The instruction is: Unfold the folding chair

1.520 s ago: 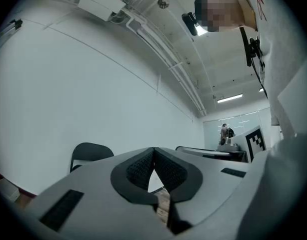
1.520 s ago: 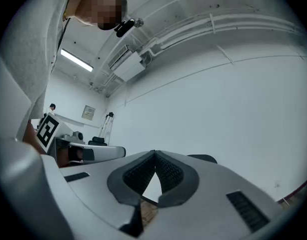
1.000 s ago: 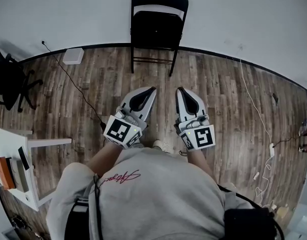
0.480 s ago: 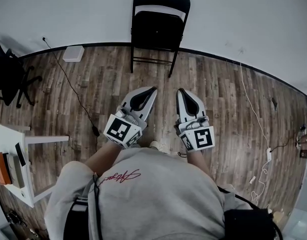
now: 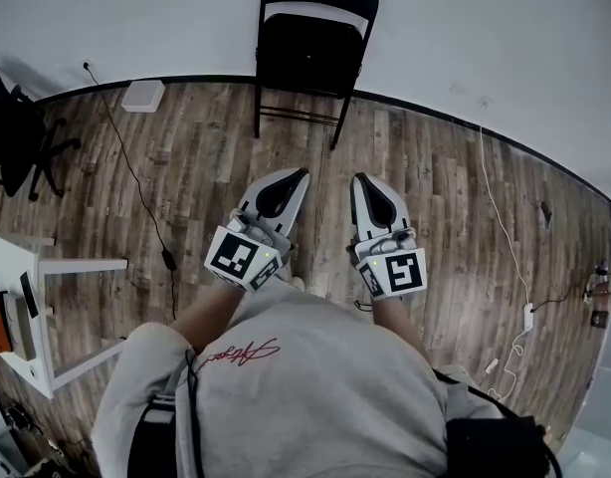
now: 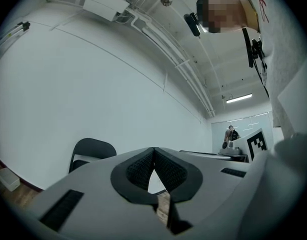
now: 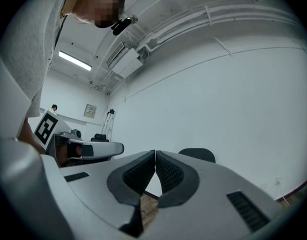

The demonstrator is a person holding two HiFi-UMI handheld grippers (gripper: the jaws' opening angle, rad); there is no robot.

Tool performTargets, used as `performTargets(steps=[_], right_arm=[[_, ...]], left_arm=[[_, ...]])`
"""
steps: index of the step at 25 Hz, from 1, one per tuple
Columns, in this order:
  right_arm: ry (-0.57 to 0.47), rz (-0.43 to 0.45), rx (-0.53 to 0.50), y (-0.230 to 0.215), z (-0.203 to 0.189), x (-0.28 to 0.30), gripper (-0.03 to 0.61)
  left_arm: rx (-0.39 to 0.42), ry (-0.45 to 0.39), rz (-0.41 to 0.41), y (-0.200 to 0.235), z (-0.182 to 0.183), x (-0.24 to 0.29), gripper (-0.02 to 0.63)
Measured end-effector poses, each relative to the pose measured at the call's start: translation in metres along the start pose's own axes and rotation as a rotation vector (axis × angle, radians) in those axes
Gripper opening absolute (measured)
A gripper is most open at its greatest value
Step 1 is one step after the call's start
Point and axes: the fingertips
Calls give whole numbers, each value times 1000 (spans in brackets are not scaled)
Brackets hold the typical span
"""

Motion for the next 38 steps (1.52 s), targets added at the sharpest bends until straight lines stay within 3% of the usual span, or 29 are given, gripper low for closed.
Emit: performTargets(steps=[7, 13, 19, 23, 27, 32, 34, 35, 37, 38], right_arm=[[7, 3, -13, -31, -4, 43, 15], [4, -29, -31, -87, 1, 120, 15], [-25, -103, -57, -167, 37, 224, 15], [-57, -148, -81, -207, 67, 271, 15], [-16, -148, -77, -230, 63, 306, 15], [33, -147, -58, -262, 51, 332, 17], [79, -153, -63, -268, 40, 340, 17], [106, -159, -71, -273, 34, 345, 17], [167, -176, -89, -288, 19, 356, 17], [197, -184, -97, -298, 10, 361, 17]], left_arm=[[-5, 8, 0, 32, -1, 42, 9], [-7, 12, -29, 95, 8, 118, 9], [37, 18, -104, 175, 35, 211, 9], [48, 34, -106, 220, 55, 255, 9], [37, 59, -80, 254, 58, 287, 9], [120, 66, -112, 264, 55, 325, 11], [91, 84, -137, 268, 50, 335, 15], [82, 105, -156, 271, 46, 342, 37], [116, 186, -210, 280, 32, 362, 211], [151, 240, -236, 288, 23, 375, 258]])
Point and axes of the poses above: the fingertips, and each gripper's own axes: x forward along the fingers, y to its left, z out of its top, and after that the axes turned 13 degrees about y, right-handed
